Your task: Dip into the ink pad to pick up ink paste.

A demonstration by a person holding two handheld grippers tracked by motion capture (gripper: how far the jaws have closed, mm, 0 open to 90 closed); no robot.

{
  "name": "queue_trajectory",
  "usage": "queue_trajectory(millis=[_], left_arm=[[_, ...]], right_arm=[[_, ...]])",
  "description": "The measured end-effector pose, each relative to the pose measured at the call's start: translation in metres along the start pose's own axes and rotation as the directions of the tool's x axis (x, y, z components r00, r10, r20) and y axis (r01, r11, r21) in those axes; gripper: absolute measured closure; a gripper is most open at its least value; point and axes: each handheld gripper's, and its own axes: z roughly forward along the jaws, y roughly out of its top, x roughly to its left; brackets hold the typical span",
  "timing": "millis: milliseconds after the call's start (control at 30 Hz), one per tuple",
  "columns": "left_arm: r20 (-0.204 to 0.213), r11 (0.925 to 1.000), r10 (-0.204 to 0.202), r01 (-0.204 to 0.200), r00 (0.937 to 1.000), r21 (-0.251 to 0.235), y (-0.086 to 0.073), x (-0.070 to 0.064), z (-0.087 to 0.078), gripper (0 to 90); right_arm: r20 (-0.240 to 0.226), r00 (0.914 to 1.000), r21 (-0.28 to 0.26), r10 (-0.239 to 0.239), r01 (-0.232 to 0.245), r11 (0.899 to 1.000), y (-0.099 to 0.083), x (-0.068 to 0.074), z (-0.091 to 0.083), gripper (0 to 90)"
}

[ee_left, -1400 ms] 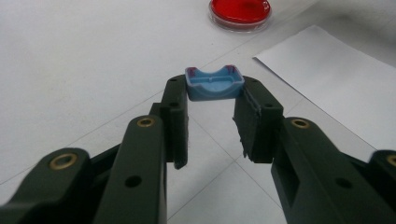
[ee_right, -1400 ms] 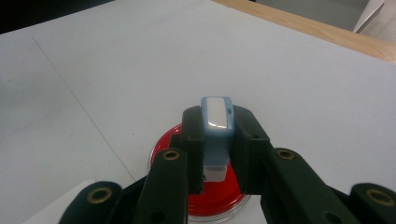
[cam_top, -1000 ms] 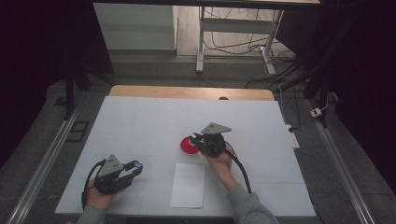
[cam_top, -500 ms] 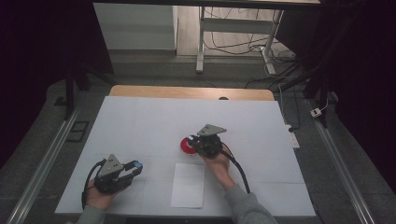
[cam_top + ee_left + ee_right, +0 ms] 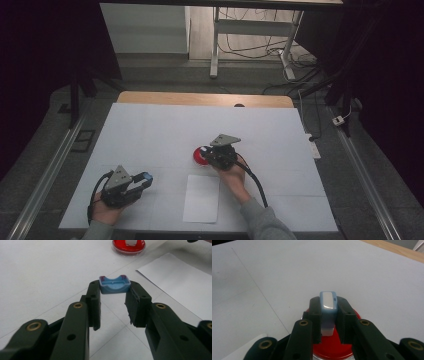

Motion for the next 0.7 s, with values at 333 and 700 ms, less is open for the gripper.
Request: queue_trajectory(millis=[333, 700], left_arm=[[0.000, 1.0000, 0.001, -0.001, 1.0000, 0.000, 0.0001, -0.0002, 0.0000, 65.7], [-0.001, 1.0000, -0.001, 0.001, 1.0000, 0.000, -0.0001, 0.0002, -0.0001, 65.6]], right_arm=[[0.006, 1.0000, 0.001, -0.002, 0.002, 1.000, -0.0007, 0.0012, 0.0007, 75.7], [0.012, 0.9999, -0.001, -0.006, 0.006, 1.000, -0.0004, 0.0019, -0.0003, 75.6]])
